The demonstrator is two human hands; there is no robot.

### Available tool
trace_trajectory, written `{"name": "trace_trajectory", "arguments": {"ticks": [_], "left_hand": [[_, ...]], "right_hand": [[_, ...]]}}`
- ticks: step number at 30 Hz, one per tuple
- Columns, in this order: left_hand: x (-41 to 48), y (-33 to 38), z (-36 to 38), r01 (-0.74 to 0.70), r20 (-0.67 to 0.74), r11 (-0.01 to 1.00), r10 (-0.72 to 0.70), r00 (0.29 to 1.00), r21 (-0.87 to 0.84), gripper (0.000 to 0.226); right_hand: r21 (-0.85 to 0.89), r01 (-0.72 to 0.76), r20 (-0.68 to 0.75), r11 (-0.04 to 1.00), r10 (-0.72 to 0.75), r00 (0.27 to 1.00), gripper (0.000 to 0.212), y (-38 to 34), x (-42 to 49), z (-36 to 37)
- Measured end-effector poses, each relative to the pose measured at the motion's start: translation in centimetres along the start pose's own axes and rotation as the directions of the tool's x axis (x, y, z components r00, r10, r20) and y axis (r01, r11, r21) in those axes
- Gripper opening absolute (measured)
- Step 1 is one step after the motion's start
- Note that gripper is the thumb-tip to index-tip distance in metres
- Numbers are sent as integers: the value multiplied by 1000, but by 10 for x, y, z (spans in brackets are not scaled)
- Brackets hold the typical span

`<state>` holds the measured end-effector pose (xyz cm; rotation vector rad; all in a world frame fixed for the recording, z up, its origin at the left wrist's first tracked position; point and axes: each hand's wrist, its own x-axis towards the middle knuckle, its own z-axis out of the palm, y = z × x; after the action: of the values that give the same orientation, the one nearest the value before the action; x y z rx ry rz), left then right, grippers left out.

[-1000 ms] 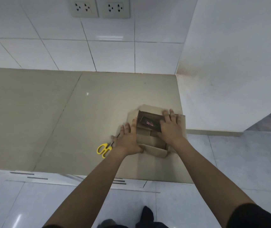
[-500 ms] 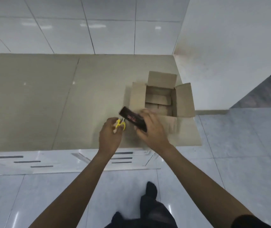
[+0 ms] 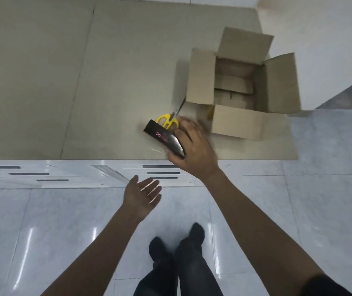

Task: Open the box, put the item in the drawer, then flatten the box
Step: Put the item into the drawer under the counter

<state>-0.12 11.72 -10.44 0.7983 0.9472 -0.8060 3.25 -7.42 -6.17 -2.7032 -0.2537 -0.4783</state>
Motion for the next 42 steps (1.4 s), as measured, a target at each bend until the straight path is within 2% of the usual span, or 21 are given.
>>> {"name": "trace_trajectory", "arguments": {"ticks": [4, 8, 10, 12, 15, 20, 23, 25, 27, 29, 31, 34, 36, 38, 39, 42], "left_hand": [[58, 1, 22, 27, -26, 994, -30, 999, -109, 57], [99, 3, 46, -14, -69, 962, -5, 998, -273, 55], [103, -1, 48, -28, -104, 952, -4, 995, -306, 64], [99, -8, 41, -29, -111, 956, -4, 994, -292, 76], [92, -18, 22, -2, -71, 978, -13, 997, -208, 80], [89, -35, -12, 43, 5, 993, -42, 999, -111, 79], [85, -48, -38, 74, 96, 990, -63, 993, -119, 78], [84, -59, -54, 98, 137, 985, -79, 987, -139, 73], [81, -69, -67, 121, 174, 982, -95, 980, -143, 65], [76, -74, -76, 129, 195, 979, -98, 976, -155, 67], [68, -75, -82, 146, 203, 976, -113, 973, -159, 73], [57, -73, -85, 143, 207, 978, -110, 972, -150, 80], [51, -70, -86, 139, 211, 977, -104, 972, -161, 83], [43, -69, -89, 137, 228, 970, -89, 970, -202, 86], [38, -67, -88, 131, 243, 965, -74, 967, -226, 86], [26, -64, -83, 134, 302, 946, -41, 953, -295, 86]], "right_hand": [[-51, 23, -137, 998, -30, 990, 47, 4, 0, 11], [-94, 45, -146, 995, -59, 987, 44, 7, 0, 15], [-103, 58, -138, 993, -72, 988, 44, 6, 0, 14], [-96, 59, -119, 994, -71, 990, 45, 6, 0, 13], [-54, 84, -69, 995, -87, 994, 44, 8, -3, 10], [-33, 114, 14, 993, -113, 993, 46, 4, -5, 2], [-37, 155, -45, 987, -157, 987, 46, -5, -17, -2], [7, 218, -81, 976, -217, 973, 43, -18, -43, 2], [107, 243, -15, 964, -243, 970, 39, -32, -80, 11], [184, 100, 152, 978, -129, 980, 40, -37, -107, 24], [153, -128, 311, 980, 75, 948, 44, -28, -115, 40], [106, -427, 436, 898, 344, 831, 43, -4, -107, 63], [37, -549, 504, 835, 459, 732, 42, 6, -101, 75], [-15, -626, 554, 779, 528, 644, 43, 10, -95, 82], [-37, -635, 561, 772, 542, 626, 44, 11, -94, 83], [-83, -576, 551, 814, 519, 653, 44, 10, -90, 78]]}}
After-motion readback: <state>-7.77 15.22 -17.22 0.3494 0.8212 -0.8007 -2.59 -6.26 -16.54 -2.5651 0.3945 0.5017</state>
